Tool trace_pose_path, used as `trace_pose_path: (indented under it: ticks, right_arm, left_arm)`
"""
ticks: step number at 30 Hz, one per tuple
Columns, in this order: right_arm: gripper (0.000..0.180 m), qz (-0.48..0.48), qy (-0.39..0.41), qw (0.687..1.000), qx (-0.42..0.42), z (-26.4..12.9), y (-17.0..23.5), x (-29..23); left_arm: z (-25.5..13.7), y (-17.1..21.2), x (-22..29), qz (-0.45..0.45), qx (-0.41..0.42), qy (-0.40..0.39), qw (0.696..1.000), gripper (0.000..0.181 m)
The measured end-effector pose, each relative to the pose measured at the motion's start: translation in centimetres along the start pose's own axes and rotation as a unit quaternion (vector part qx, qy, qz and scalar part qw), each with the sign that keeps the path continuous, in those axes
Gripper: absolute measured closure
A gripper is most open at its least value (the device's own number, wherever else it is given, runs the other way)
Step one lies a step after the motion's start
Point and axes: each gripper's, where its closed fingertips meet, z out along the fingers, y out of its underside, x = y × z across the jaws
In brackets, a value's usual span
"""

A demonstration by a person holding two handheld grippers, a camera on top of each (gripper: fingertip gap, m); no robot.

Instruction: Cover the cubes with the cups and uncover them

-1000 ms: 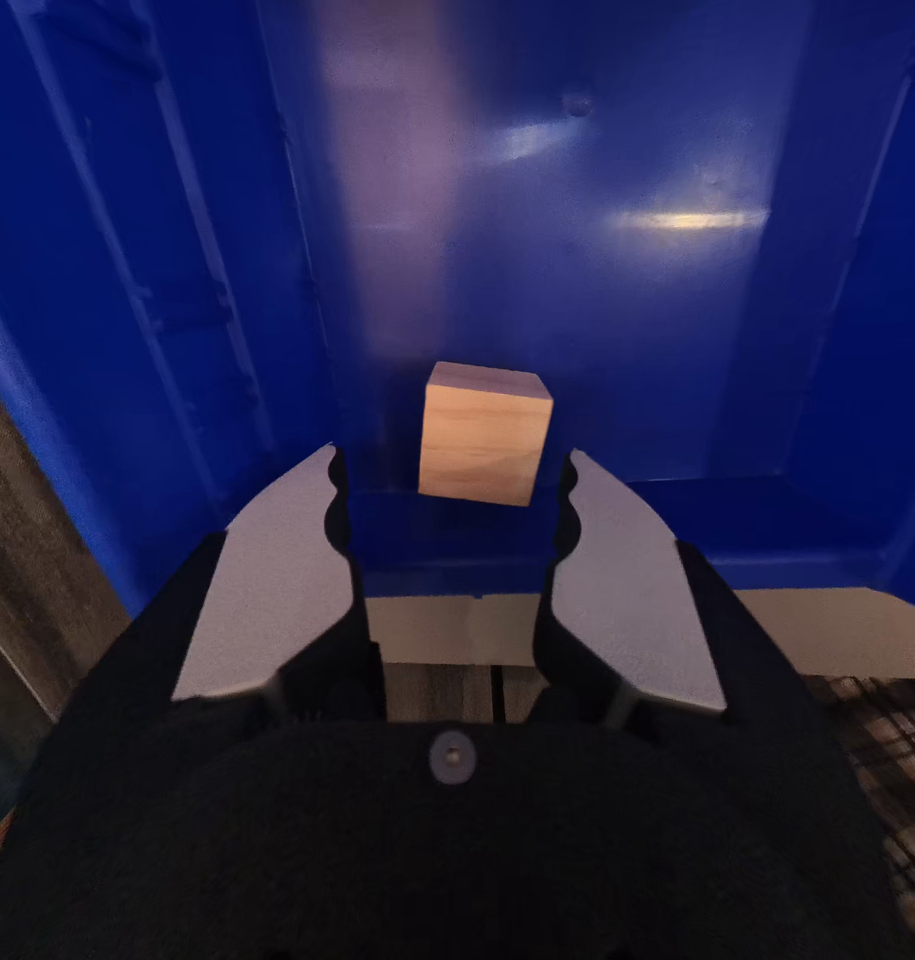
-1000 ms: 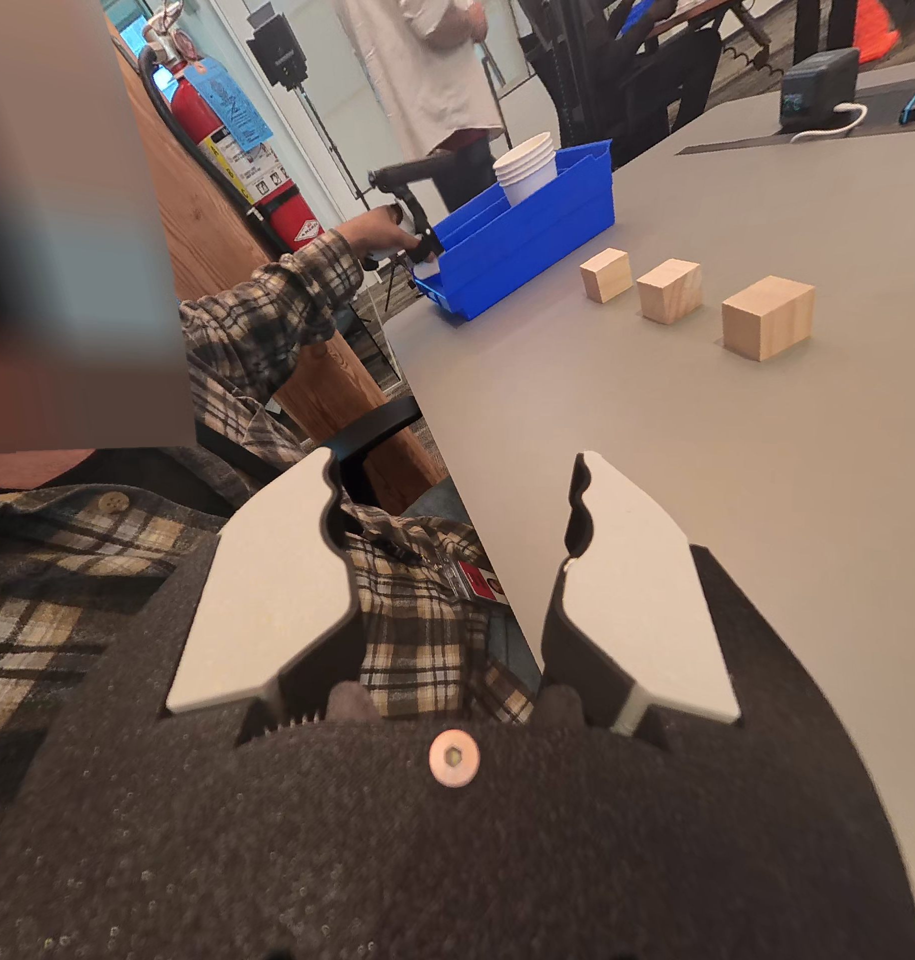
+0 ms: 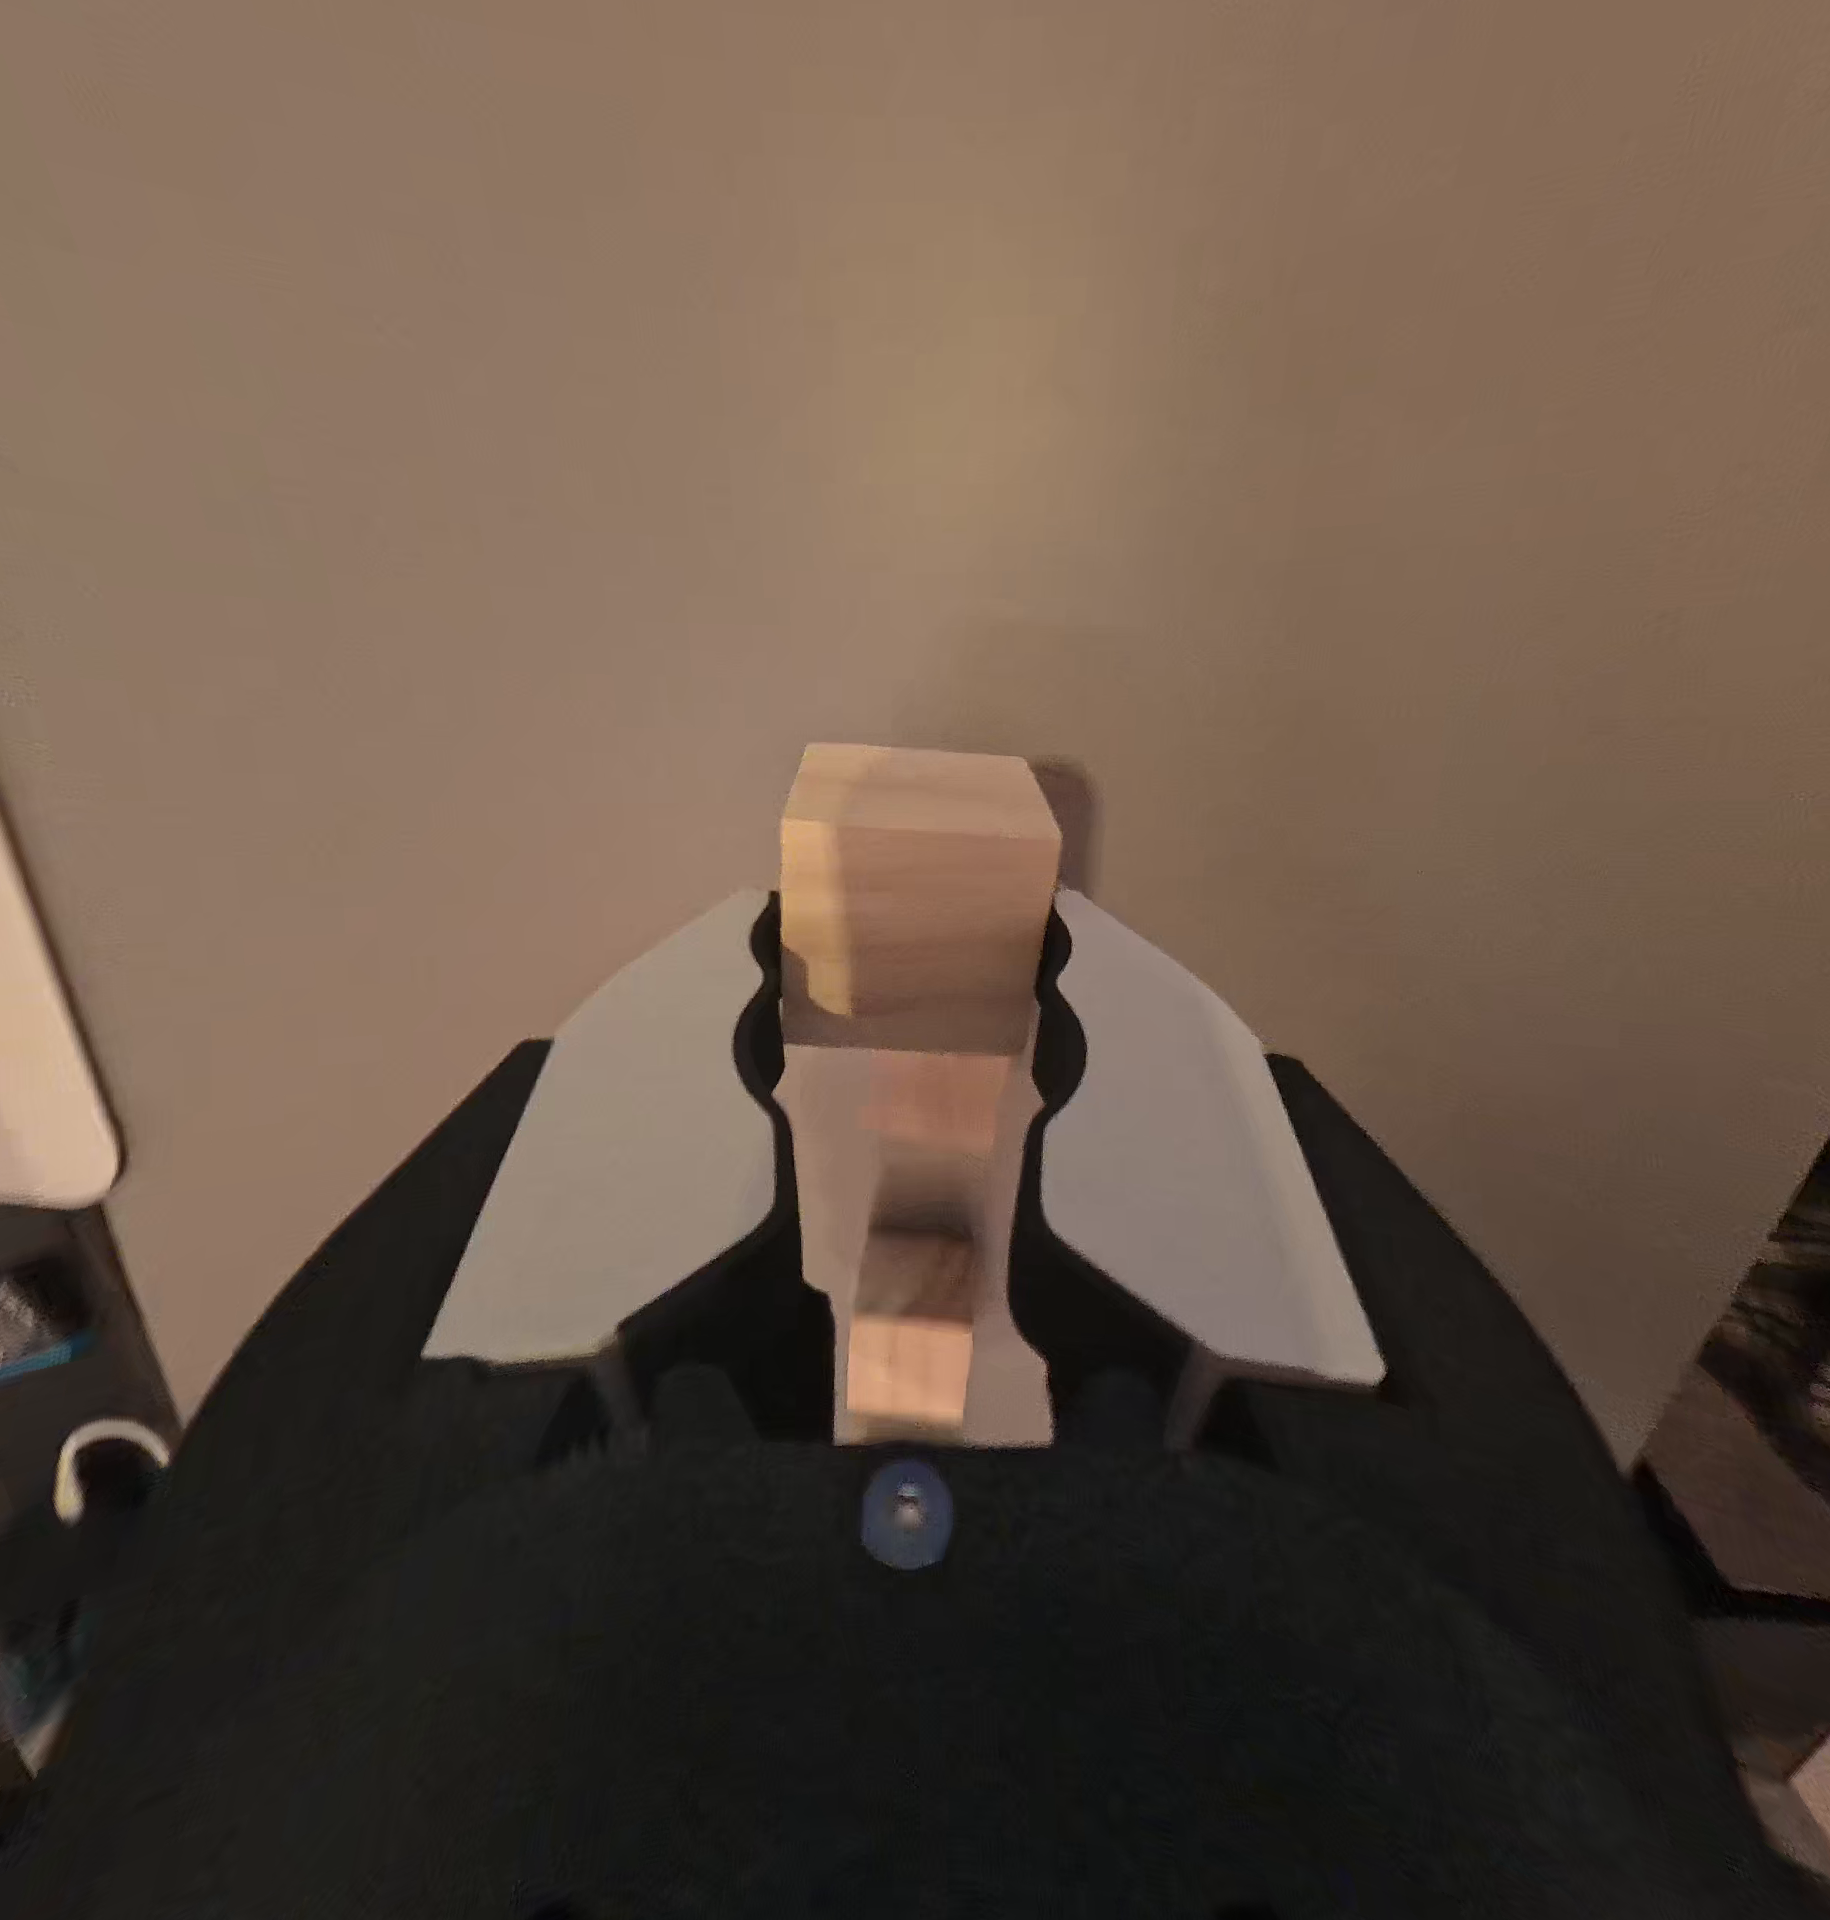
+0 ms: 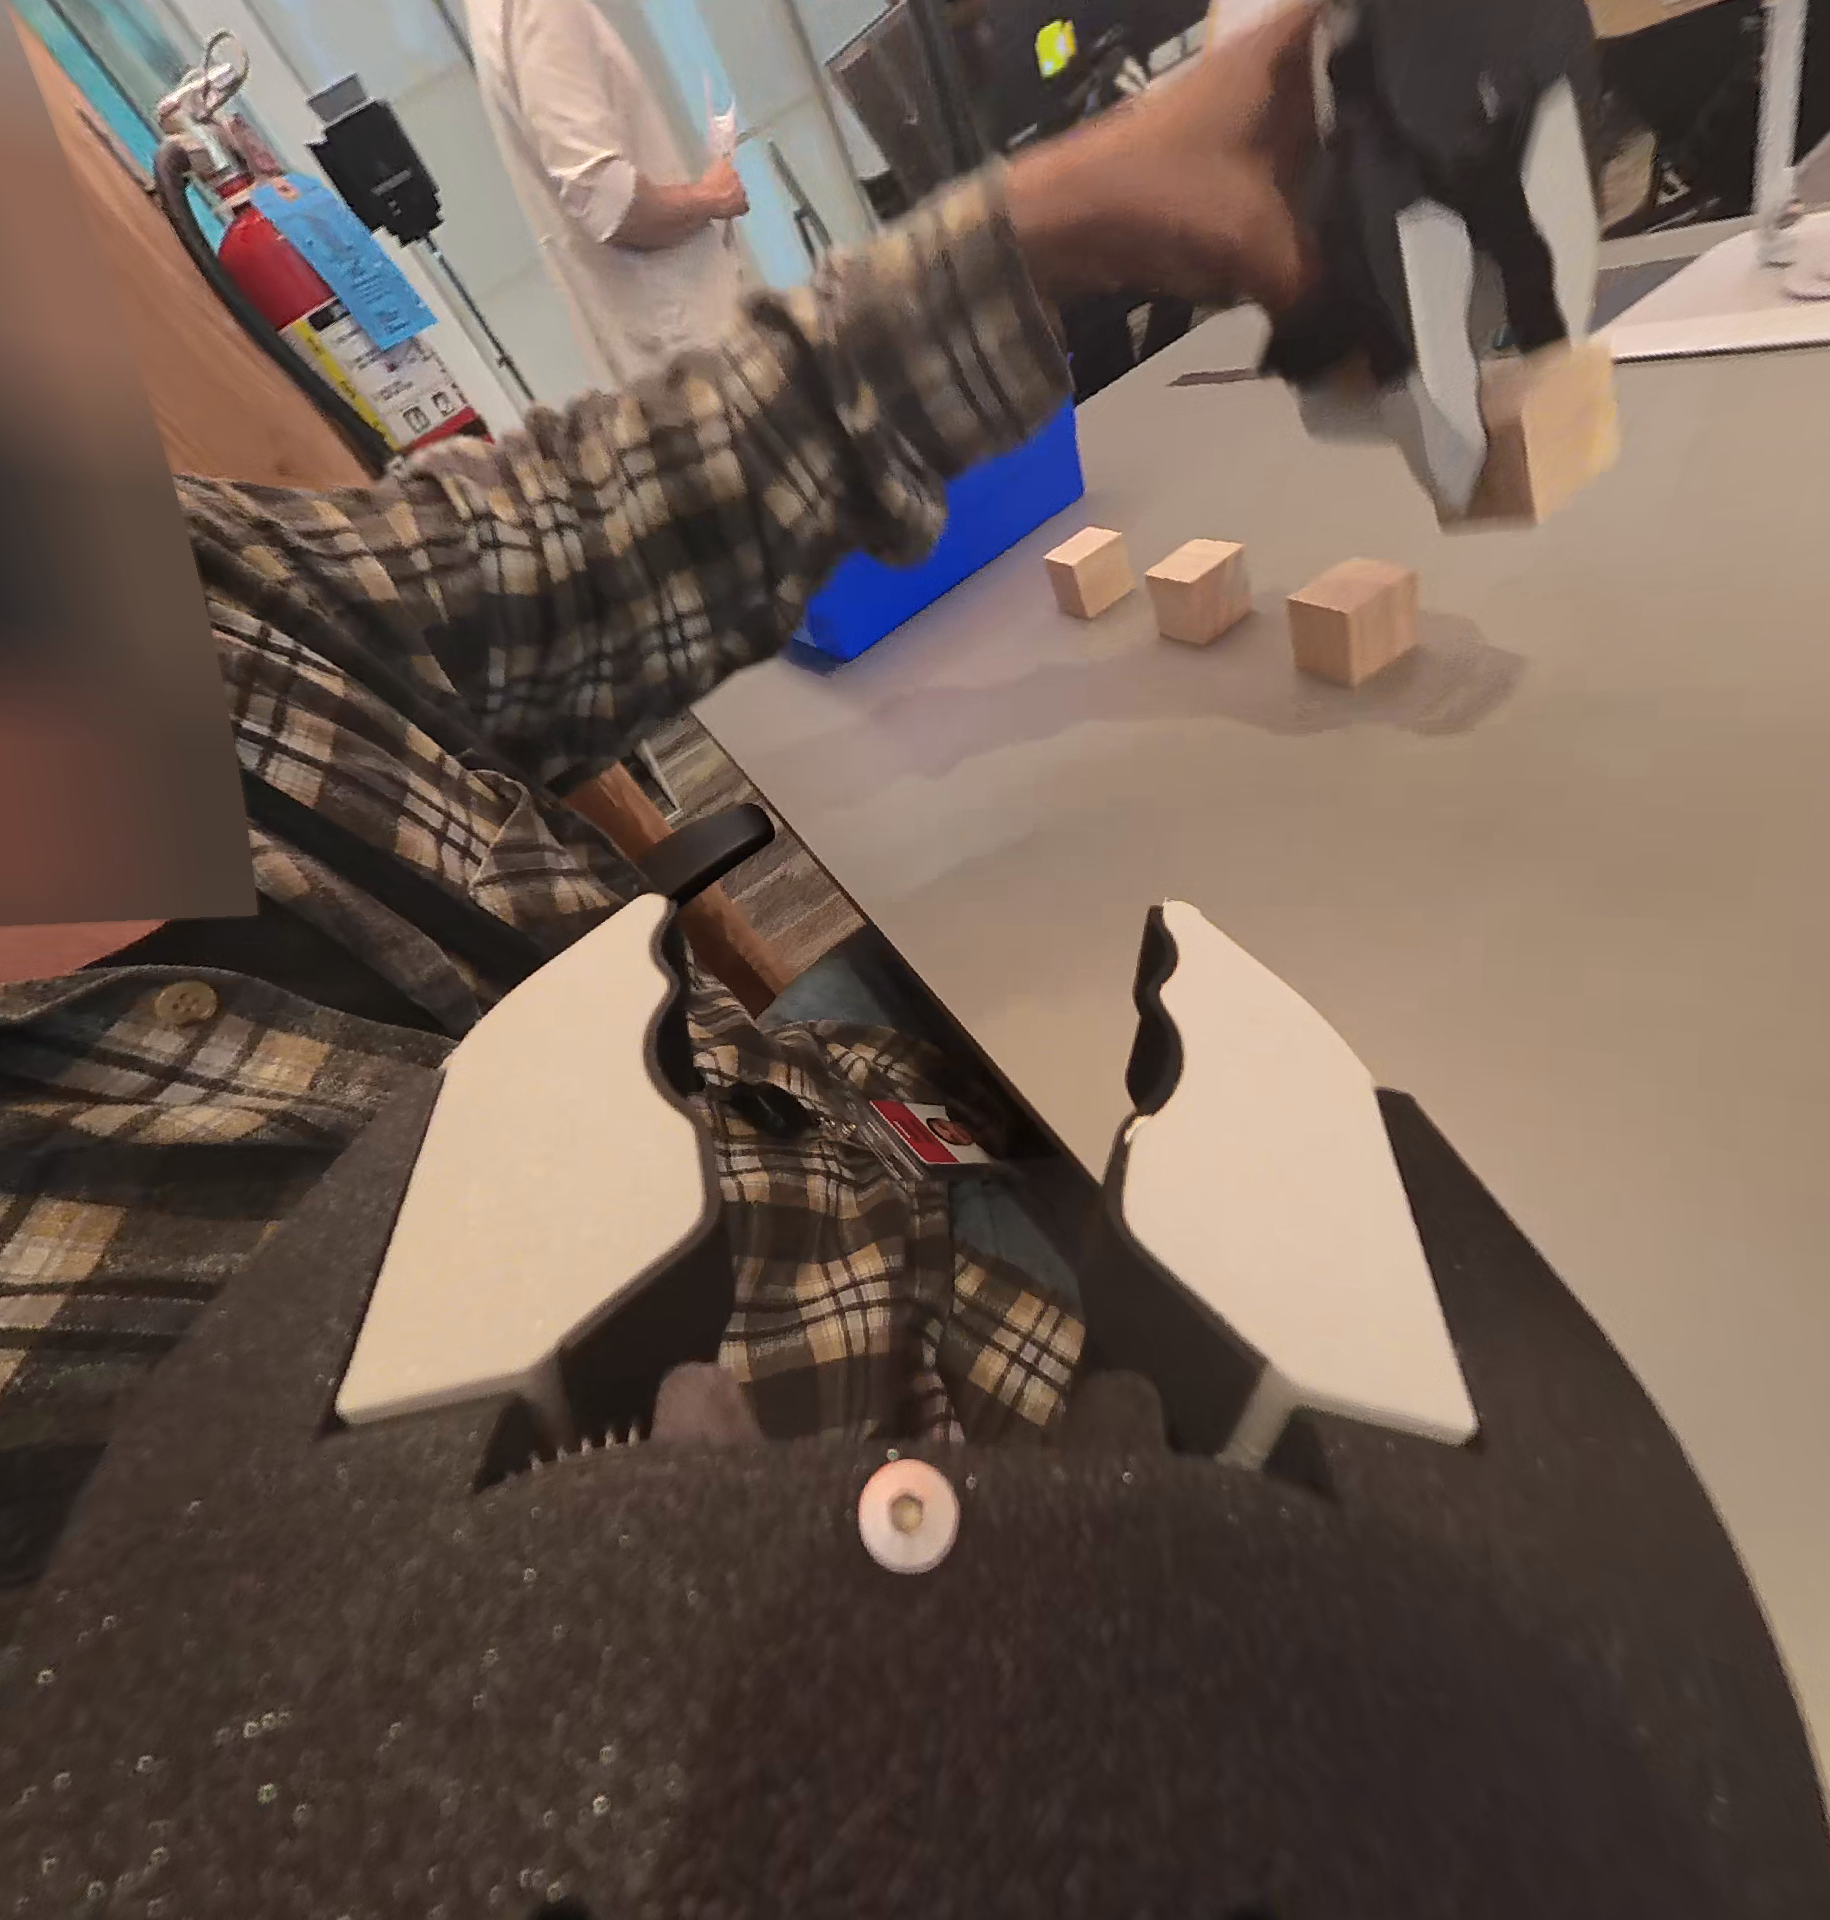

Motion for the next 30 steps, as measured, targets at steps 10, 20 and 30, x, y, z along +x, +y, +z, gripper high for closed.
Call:
trace_pose_path:
  ticks: [10,20,30]
  right_arm:
    - [0.097,0.014,0.007,1.000,0.006,-1.1,0.6,1.1]
    - [0.098,0.017,0.005,1.000,0.000,-0.8,0.6,1.3]
    - [0.098,0.020,0.006,1.000,-0.004,-0.6,0.8,1.4]
  left_arm:
    - [6.1,-1.2,1.3,0.005,-0.016,0.039,0.999,0.136]
    - [7.5,-1.1,1.3,-0.005,-0.040,0.047,0.998,0.136]
    - [8.0,-1.0,1.2,-0.011,-0.051,0.051,0.997,0.135]
